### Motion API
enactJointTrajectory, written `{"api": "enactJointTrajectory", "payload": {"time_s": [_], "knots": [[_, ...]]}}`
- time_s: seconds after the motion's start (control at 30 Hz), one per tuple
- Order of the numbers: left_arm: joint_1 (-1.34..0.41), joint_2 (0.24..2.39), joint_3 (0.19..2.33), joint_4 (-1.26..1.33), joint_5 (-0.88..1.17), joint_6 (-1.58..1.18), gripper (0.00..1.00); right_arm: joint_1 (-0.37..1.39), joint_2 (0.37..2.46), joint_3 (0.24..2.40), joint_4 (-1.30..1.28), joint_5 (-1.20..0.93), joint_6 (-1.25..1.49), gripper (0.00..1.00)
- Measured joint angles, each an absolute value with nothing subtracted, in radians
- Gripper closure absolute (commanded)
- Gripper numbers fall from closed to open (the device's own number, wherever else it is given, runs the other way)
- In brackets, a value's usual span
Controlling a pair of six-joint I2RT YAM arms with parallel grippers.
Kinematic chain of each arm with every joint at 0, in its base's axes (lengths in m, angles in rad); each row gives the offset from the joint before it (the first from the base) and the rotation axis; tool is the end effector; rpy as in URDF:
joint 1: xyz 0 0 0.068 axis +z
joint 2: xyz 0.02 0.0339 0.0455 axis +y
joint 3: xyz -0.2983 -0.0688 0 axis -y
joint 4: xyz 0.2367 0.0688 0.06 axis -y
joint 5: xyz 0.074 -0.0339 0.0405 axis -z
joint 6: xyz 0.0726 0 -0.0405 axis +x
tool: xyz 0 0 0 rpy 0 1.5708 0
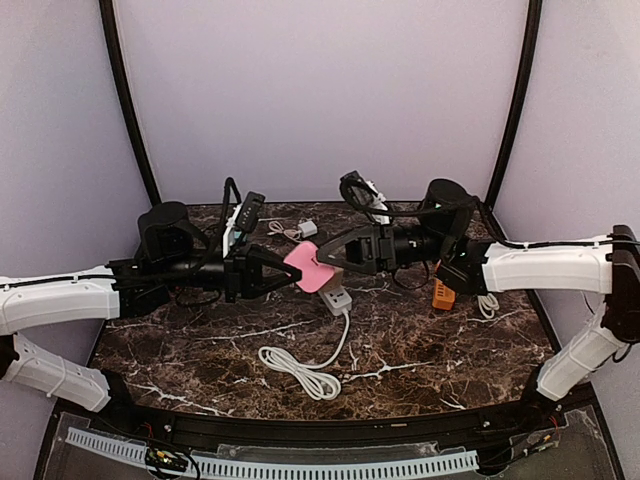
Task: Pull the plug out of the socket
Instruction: Adjust the plug, then place the plug at the center of the board.
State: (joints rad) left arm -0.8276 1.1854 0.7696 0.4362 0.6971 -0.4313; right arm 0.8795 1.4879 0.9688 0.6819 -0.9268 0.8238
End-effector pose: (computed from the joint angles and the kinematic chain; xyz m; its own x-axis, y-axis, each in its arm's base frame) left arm 0.1540 -0.2364 0.3518 -0.4050 -0.0329 -0.9137 0.9131 0.0357 -0.4061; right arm 0.1763 0.3041 0.3645 -0.6383 -0.0804 -0.7656 -0.7319 -0.2446 0.6360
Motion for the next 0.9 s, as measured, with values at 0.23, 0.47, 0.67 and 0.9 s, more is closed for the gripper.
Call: {"api": "enactJointTrajectory", "payload": {"time_s": [0.23,0.47,0.67,0.9], "knots": [[-0.83,1.185,0.77,0.421,0.689,-0.43,0.99,0.908,1.536,0.928,0.787,-0.916,0.881,0.47],[-0.835,1.183,0.77,0.379,0.655,-0.411,0.99,0.918,1.548,0.891,0.83,-0.891,0.903,0.39],[-0.82,1.165,0.77,0.311,0.604,-0.383,0.99,0.903,1.547,0.863,0.801,-0.879,0.881,0.3],[-0.702,1.089,0.781,0.191,0.417,-0.363,0.99,0.812,1.476,0.806,0.629,-0.881,0.808,0.16]]}}
